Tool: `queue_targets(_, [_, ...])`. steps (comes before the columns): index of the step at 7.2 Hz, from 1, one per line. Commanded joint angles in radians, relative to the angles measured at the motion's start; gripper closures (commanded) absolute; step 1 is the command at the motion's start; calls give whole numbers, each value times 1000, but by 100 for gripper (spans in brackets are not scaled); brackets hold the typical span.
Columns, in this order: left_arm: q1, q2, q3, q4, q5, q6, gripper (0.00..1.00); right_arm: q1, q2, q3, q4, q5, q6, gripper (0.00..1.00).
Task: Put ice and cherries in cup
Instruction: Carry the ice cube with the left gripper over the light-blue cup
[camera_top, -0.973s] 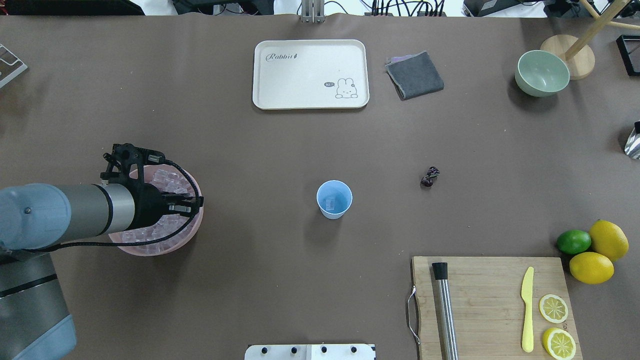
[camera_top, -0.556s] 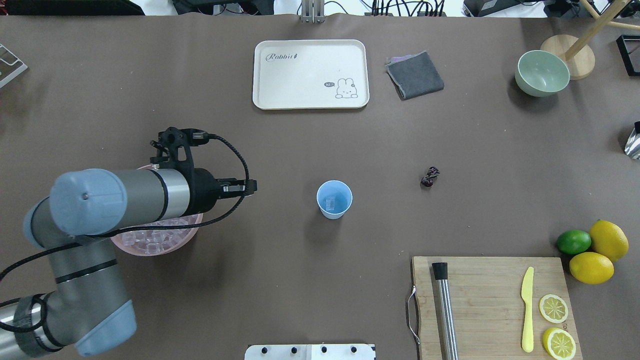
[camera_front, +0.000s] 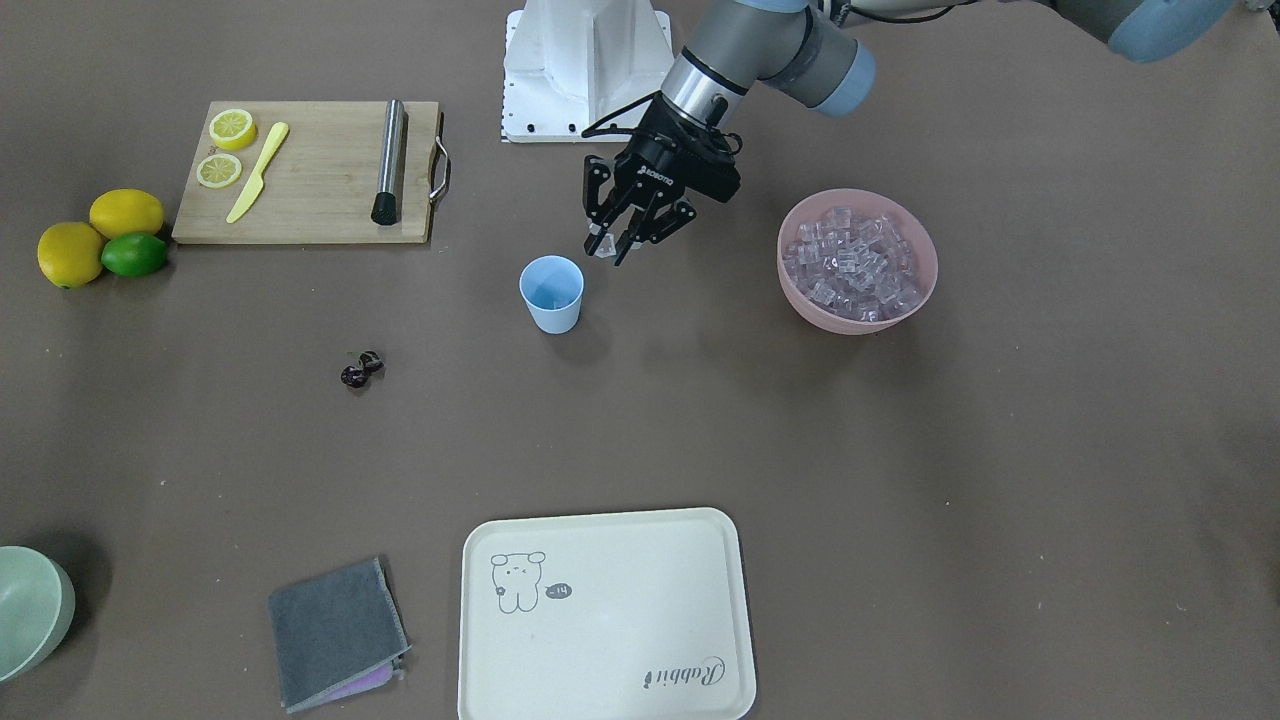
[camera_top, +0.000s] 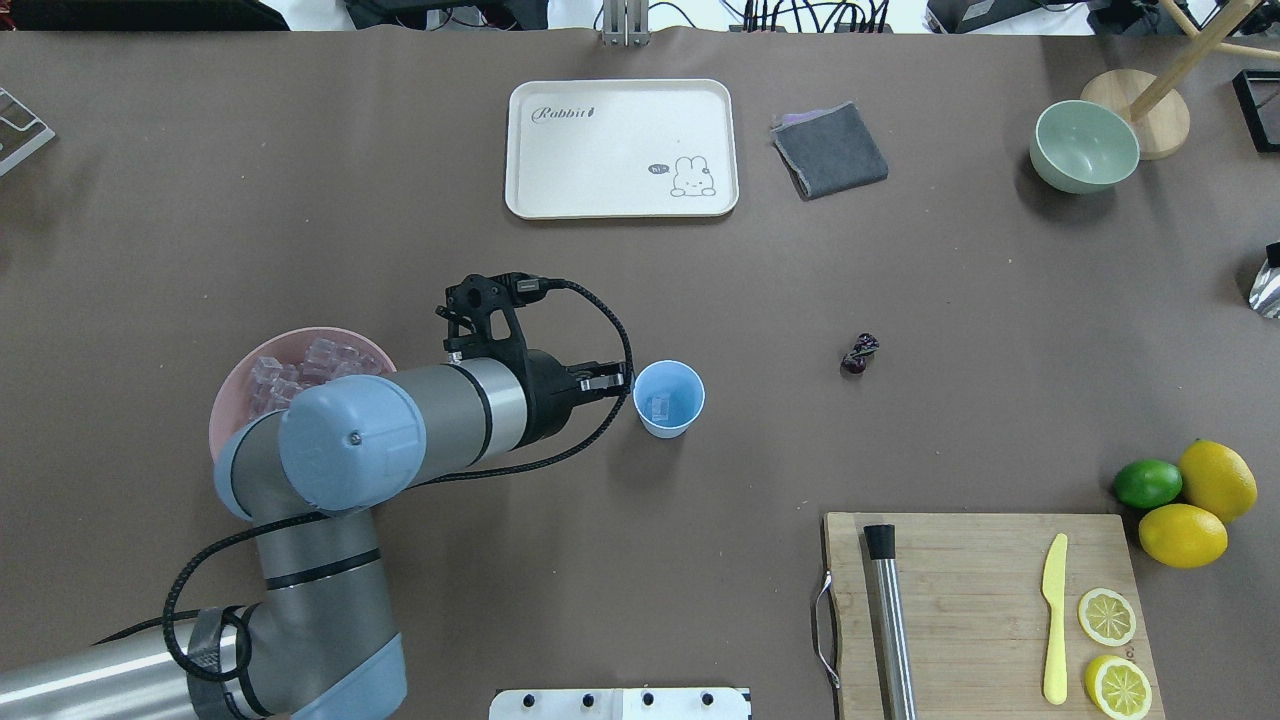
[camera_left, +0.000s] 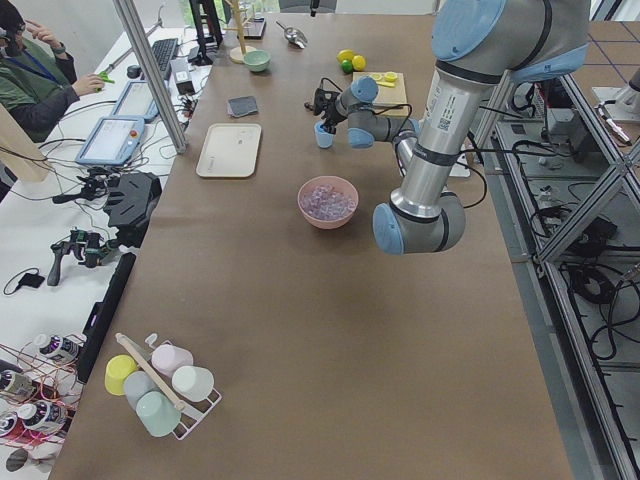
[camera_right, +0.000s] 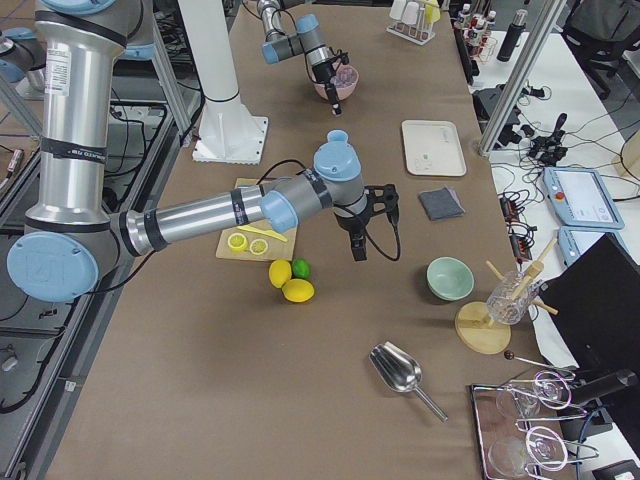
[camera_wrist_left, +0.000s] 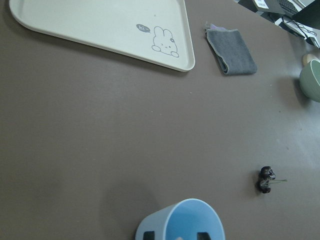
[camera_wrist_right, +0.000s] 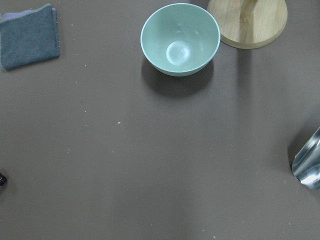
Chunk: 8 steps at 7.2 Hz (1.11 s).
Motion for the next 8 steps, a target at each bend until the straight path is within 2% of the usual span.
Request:
queue_targets(1, [10,-75,73,-1,32,-24,100,-1,0,-1,0,10,1,0])
queue_targets(2, [13,-76,82,-2,70,-28,100,-1,0,-1,0,25,3,0])
queue_targets(4, [32,-84,91,-2,81,-28,100,-1,0,-3,0,28,3,0])
queue_targets(5, [33,-89,90,-5,80,-33,86,-1,0,-4,0,28,3,0])
queue_targets(6, [33,-87,91,-4,80,-30,36,-1,0,-4,0,28,3,0])
queue_targets(7, [33,-87,88,-4,75,-27,5,-1,0,-4,0,28,3,0])
queue_targets(8, [41,-86,88,-4,75,-30,3,-1,0,-4,0,27,3,0])
